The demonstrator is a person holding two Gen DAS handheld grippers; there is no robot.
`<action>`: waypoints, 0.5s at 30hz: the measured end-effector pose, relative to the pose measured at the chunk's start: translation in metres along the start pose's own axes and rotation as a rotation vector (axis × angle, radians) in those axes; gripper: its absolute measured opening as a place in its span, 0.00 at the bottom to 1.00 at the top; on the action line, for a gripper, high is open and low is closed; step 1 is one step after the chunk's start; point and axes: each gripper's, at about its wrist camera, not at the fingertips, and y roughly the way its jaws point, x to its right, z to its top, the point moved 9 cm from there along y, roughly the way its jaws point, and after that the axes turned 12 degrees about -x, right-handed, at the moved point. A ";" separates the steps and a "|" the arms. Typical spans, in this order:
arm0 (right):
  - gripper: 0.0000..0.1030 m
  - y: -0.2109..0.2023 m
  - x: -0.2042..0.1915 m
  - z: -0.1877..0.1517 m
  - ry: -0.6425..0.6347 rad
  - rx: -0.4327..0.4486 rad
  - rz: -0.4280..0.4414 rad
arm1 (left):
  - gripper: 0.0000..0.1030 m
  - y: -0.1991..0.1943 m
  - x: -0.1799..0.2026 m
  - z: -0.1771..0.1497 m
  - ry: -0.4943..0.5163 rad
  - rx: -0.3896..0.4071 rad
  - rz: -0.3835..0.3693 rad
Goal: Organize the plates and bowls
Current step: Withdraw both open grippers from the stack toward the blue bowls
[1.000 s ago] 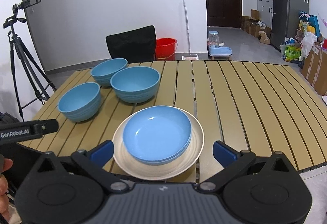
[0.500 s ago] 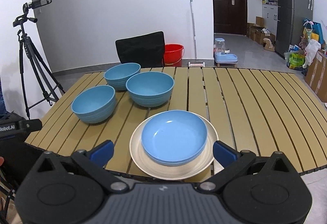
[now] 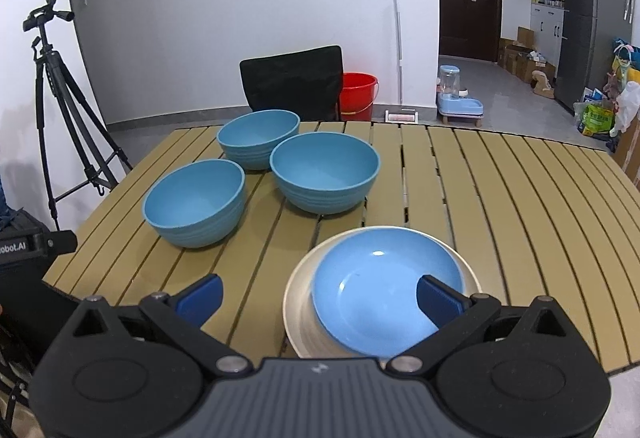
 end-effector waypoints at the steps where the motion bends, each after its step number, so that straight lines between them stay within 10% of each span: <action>1: 1.00 0.005 -0.003 0.004 0.001 -0.003 0.005 | 1.00 0.006 -0.001 0.004 -0.003 -0.003 0.002; 15: 1.00 0.088 -0.043 0.057 -0.012 -0.073 0.058 | 1.00 0.094 0.002 0.066 0.011 -0.053 0.084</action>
